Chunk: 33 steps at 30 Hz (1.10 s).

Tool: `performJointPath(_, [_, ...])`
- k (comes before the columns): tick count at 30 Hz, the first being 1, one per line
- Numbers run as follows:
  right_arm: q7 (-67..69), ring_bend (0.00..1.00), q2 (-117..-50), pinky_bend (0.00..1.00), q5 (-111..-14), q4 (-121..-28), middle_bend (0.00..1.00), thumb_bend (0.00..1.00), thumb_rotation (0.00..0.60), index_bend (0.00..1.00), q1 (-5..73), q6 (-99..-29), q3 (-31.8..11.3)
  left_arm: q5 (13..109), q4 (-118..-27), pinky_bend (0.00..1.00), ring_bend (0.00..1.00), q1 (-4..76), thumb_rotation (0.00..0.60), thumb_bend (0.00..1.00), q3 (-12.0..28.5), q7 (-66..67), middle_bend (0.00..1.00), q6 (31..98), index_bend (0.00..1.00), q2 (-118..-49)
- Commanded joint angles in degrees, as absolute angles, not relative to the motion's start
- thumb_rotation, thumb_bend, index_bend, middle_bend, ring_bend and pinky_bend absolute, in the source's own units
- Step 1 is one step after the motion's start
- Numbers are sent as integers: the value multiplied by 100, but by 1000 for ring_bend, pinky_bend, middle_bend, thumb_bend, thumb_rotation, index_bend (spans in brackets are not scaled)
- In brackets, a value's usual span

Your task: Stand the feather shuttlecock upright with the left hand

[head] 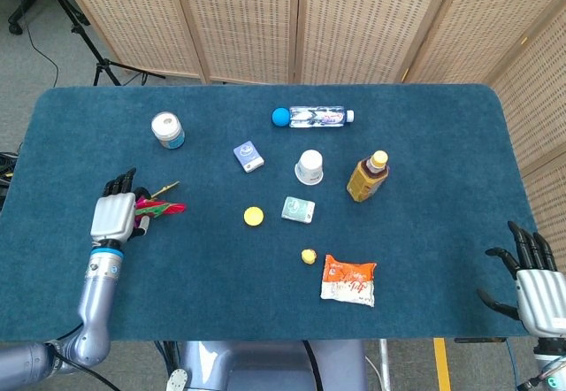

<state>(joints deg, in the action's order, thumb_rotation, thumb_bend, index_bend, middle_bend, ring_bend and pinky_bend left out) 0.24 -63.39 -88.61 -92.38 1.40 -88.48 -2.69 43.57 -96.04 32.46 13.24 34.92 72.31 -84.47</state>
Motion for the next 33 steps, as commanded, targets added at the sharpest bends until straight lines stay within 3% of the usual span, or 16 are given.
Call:
performJointPath(1, [39,0,-6336,0,-8869,-9236,0,205,600,315,135,-8864,-271,4405,-9475,91,21,3280,600,391,1270,3559,0,7291,391,-8560])
performJointPath(27, [160,0,-6344,0,-8832,-9187,0,208,600,315,97,-8985,-349,4235,-8339,91,24,3611,600,391,1206,3956,0,7140,394,-9447])
performJointPath(33, [187,0,-6340,0,-8836,-9179,0,208,600,315,86,-9018,-363,4453,-7996,91,32,3604,600,406,1246,3712,0,7165,524,-9660])
